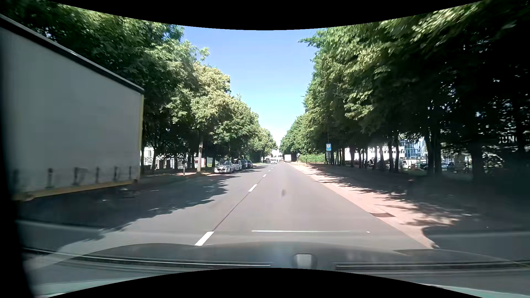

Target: Follow the waypoints while adhering to traffic rules and regulations

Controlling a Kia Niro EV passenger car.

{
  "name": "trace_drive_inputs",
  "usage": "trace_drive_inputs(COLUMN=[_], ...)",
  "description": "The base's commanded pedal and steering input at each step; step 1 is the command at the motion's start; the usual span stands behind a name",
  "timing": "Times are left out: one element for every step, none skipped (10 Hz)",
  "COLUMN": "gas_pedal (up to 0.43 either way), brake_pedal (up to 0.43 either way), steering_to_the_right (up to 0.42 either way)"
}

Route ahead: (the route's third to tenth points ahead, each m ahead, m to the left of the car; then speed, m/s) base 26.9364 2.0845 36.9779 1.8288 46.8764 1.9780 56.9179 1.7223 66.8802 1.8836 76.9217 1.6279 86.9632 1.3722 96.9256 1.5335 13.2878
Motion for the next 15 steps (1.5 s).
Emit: trace_drive_inputs(gas_pedal=[0.177,0.177,0.177,0.177,0.177,0.189,0.189,0.189,0.189,0.189,0.189,0.189,0.189,0.189,0.189], brake_pedal=[0.006,0.006,0.006,0.012,0.006,0.006,0.006,0.006,0.006,0.006,0.006,0.006,0.006,0.006,0.006], steering_to_the_right=[0.009,0.009,0.009,0.009,0.009,0.009,0.009,0.009,0.008,0.007,0.006,0.006,0.005,0.003,0.0])
